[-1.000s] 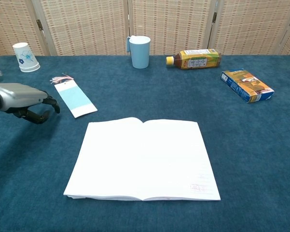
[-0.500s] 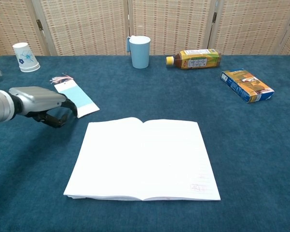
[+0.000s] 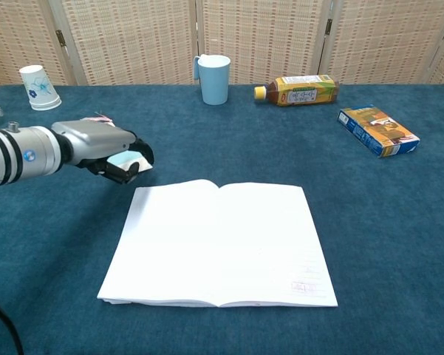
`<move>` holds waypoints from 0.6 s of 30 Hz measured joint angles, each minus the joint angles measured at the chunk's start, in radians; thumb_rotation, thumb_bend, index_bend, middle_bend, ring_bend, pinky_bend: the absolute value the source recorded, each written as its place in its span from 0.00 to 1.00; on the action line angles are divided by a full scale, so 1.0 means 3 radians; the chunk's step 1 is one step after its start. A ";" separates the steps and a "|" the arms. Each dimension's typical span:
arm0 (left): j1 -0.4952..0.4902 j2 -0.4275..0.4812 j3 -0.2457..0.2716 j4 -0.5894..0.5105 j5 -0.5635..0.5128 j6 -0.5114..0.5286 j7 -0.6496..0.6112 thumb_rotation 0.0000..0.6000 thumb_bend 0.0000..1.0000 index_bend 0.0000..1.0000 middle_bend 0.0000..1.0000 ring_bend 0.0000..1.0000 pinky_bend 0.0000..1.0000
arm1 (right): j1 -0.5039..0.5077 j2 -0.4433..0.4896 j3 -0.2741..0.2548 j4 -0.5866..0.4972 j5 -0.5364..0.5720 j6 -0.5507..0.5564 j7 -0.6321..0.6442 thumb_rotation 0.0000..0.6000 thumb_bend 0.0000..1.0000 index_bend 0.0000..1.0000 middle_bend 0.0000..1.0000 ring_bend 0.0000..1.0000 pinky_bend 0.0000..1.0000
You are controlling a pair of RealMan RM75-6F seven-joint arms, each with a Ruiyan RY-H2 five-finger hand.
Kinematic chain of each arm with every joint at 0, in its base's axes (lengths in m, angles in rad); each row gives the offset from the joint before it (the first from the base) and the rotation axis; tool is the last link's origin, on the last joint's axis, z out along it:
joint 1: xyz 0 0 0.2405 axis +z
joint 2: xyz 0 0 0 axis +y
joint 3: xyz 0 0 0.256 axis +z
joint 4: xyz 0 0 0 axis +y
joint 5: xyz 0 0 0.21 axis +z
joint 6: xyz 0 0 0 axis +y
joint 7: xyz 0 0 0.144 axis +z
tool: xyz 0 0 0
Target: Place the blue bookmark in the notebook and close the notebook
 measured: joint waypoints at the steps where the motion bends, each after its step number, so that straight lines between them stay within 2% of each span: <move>1: 0.0000 -0.0006 -0.0017 0.0034 0.0026 -0.0004 -0.0034 0.43 0.71 0.21 0.17 0.01 0.11 | 0.0000 -0.0004 0.0000 0.0009 0.0000 -0.0002 0.0011 1.00 0.21 0.00 0.02 0.00 0.00; 10: -0.0078 -0.0125 -0.0229 0.0528 -0.0085 -0.0208 -0.0259 0.43 0.71 0.21 0.17 0.01 0.11 | -0.0017 -0.0009 -0.0010 0.0041 -0.0022 0.0013 0.0043 1.00 0.21 0.00 0.02 0.00 0.00; 18: -0.0189 -0.0303 -0.0279 0.0999 -0.0311 -0.0479 -0.0271 0.46 0.71 0.21 0.17 0.01 0.11 | -0.0047 -0.0014 -0.0018 0.0049 0.0003 0.0022 0.0057 1.00 0.21 0.00 0.02 0.00 0.00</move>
